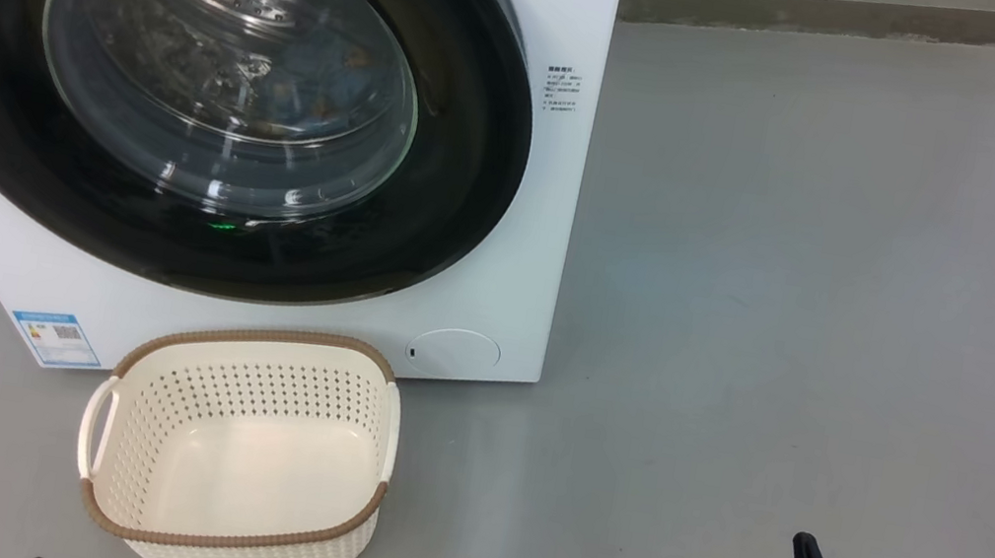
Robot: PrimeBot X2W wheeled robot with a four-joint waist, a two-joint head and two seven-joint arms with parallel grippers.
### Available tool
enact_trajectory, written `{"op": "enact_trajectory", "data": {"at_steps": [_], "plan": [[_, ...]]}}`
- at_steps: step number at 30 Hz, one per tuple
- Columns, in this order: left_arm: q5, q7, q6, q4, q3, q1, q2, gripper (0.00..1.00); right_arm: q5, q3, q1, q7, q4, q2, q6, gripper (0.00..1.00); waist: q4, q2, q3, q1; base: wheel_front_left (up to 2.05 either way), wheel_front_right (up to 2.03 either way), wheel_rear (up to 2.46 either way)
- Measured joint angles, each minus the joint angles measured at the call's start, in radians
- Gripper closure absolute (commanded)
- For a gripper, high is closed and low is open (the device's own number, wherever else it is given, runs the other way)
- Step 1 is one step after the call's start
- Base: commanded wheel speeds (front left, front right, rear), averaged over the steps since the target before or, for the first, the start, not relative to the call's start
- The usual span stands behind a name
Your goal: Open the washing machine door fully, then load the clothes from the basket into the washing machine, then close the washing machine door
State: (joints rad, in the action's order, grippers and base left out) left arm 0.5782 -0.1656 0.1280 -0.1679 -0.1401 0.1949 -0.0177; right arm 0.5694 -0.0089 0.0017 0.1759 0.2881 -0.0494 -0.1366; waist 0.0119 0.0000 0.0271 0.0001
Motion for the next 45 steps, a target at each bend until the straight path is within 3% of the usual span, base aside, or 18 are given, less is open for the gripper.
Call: {"op": "enact_trajectory", "data": {"at_steps": [45], "plan": [[0.487, 0.134, 0.000, -0.047, 0.026, -0.121, -0.003, 1.00, 0.499, -0.053, -0.024, -0.135, -0.007, 0.000, 0.000, 1.00, -0.006, 0.0000, -0.015, 0.0000, 0.00, 0.00, 0.00]]}}
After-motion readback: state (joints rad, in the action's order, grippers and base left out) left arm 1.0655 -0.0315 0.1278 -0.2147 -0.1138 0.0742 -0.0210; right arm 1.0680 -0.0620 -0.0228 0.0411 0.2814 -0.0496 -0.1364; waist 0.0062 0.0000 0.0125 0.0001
